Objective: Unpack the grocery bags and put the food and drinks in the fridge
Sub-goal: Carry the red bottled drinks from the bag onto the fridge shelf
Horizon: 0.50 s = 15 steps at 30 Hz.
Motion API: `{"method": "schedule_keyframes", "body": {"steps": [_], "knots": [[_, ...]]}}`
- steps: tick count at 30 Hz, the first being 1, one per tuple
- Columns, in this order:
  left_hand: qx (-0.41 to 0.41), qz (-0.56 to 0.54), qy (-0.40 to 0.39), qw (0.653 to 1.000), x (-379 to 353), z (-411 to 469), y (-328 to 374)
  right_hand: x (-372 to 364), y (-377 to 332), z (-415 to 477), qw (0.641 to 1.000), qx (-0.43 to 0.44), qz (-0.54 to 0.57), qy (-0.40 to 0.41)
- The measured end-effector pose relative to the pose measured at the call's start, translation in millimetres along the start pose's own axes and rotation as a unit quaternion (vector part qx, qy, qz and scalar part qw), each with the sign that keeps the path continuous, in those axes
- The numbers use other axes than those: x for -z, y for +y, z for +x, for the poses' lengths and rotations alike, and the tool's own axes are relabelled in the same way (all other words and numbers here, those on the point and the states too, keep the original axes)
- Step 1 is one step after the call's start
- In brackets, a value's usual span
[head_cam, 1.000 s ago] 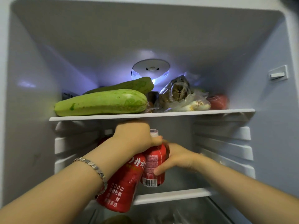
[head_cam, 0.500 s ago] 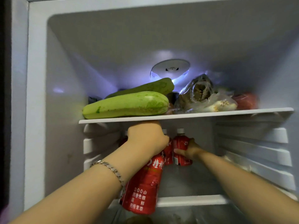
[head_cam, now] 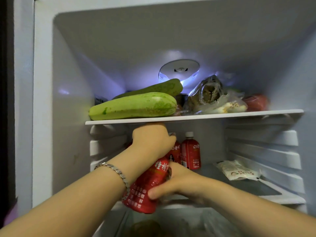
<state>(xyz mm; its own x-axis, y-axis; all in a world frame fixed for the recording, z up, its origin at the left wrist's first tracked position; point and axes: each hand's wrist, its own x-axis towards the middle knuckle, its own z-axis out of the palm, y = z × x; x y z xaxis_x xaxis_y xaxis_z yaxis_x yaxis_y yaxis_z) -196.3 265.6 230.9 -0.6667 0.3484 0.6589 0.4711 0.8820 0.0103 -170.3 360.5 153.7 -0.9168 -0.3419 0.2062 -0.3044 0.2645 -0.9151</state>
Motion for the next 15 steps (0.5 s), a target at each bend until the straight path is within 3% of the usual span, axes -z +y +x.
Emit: {"method": "schedule_keyframes", "body": {"steps": [3, 6, 9, 11, 13, 15], "knots": [[0.021, -0.078, -0.01, 0.997, -3, -3, -2, -7, 9, 4, 0.996, 0.011, 0.08, 0.041], [0.035, -0.128, 0.002, 0.991, -6, -11, -8, -13, 5, 6, 0.991, 0.026, 0.079, 0.101], [0.056, -0.103, 0.02, 0.993, -10, -21, -27, 2, 8, 27, 0.976, 0.015, -0.063, 0.21], [0.07, -0.053, -0.008, 0.996, -14, -27, -45, 12, 11, 48, 0.949, -0.034, -0.181, 0.257], [0.066, 0.02, -0.081, 0.994, -20, -35, -59, 14, 12, 68, 0.925, -0.079, -0.274, 0.251], [0.06, 0.073, -0.143, 0.985, -26, -43, -66, 8, 9, 88, 0.927, -0.1, -0.294, 0.208]]}}
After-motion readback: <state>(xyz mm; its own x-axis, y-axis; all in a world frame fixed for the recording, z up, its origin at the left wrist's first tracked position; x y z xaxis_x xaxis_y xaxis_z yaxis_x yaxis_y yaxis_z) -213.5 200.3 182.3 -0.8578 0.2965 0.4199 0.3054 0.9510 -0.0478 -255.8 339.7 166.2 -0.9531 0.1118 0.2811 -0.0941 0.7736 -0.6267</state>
